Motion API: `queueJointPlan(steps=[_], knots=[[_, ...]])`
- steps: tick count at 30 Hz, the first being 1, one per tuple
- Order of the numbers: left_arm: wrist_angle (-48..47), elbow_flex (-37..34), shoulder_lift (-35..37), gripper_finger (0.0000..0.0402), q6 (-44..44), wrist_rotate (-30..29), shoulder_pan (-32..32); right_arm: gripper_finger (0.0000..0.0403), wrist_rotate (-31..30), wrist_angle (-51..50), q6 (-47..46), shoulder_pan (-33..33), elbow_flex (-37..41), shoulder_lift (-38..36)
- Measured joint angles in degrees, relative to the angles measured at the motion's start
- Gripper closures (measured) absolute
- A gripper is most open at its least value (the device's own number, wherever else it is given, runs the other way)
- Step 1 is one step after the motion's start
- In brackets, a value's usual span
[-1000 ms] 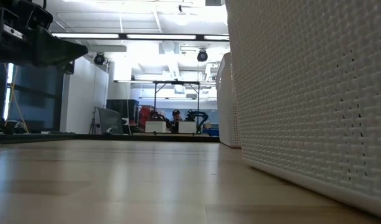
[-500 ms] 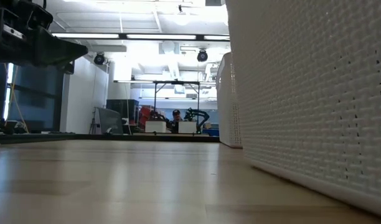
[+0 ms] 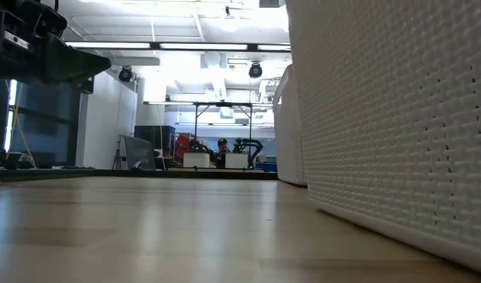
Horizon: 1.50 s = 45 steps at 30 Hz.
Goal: Sort clothes
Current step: Return to Home Position
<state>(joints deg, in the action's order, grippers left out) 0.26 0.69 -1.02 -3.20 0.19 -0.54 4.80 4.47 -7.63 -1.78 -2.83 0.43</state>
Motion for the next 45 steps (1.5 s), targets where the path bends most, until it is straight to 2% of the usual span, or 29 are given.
queueJointPlan(steps=[11, 45], knots=[[0.0, 0.0, 0.0, 0.0401, 0.0, 0.0, 0.0, 0.0402, 0.1, -5.1, 0.4, -0.9, -0.1, -0.3], [0.0, 0.0, 0.0, 0.0401, 0.0, 0.0, 0.0, 0.0402, -0.1, -5.5, 0.1, -0.9, -0.1, -0.1]])
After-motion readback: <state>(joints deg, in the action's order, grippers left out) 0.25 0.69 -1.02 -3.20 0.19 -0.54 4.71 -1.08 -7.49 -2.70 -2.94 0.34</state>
